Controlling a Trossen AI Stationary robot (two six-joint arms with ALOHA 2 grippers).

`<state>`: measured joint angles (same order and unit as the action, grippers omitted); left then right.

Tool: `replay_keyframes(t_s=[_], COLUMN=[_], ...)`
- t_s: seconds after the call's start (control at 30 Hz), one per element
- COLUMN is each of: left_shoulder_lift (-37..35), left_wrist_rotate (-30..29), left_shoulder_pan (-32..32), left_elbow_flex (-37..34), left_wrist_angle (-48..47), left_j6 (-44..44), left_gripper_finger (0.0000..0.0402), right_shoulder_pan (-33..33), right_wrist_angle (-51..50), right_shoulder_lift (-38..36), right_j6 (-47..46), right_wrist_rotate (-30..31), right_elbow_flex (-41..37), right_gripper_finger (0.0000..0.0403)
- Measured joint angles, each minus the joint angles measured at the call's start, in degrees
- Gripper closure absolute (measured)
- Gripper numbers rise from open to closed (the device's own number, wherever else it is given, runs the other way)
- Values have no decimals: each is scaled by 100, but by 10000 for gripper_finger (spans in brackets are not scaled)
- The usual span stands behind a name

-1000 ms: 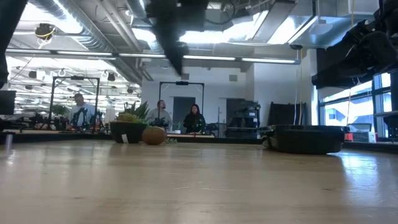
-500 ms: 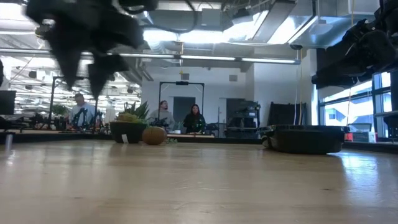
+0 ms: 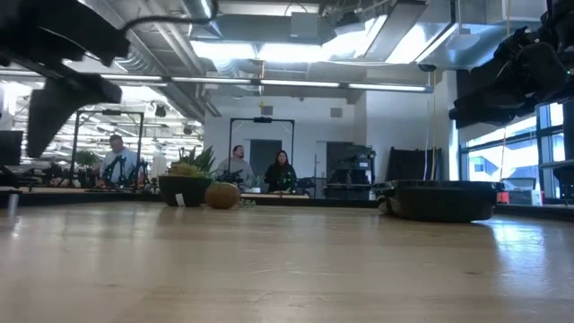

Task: Pick and placing Produce into tupperware
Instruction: Put the red strawberry into the black bin

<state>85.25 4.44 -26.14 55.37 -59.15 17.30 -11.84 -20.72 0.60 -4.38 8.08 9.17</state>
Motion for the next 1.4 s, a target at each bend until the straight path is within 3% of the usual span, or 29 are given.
replay_keyframes(t_s=[0.27,0.63,0.97,1.17,1.4], left_shoulder_lift=[-439,-1193,-1785,-2027,-2044], left_wrist_rotate=[-892,-1381,-1090,-924,-748], left_shoulder_pan=[-925,-1548,-1685,-1685,-1580], left_elbow_flex=[0,-38,-1450,-1819,-2024], left_wrist_angle=[242,342,1077,1095,984], left_j6=[731,1305,2049,2520,4224], left_gripper_finger=[126,127,130,126,129], right_shoulder_pan=[-1,-1,-2,-1,-1], right_wrist_angle=[40,226,339,344,384], right_shoulder_lift=[0,2,0,0,1], right_j6=[-142,-160,-155,-151,-133], right_wrist_rotate=[1,0,0,0,321], right_elbow_flex=[0,0,0,0,0], right_gripper_finger=[121,121,121,121,121])
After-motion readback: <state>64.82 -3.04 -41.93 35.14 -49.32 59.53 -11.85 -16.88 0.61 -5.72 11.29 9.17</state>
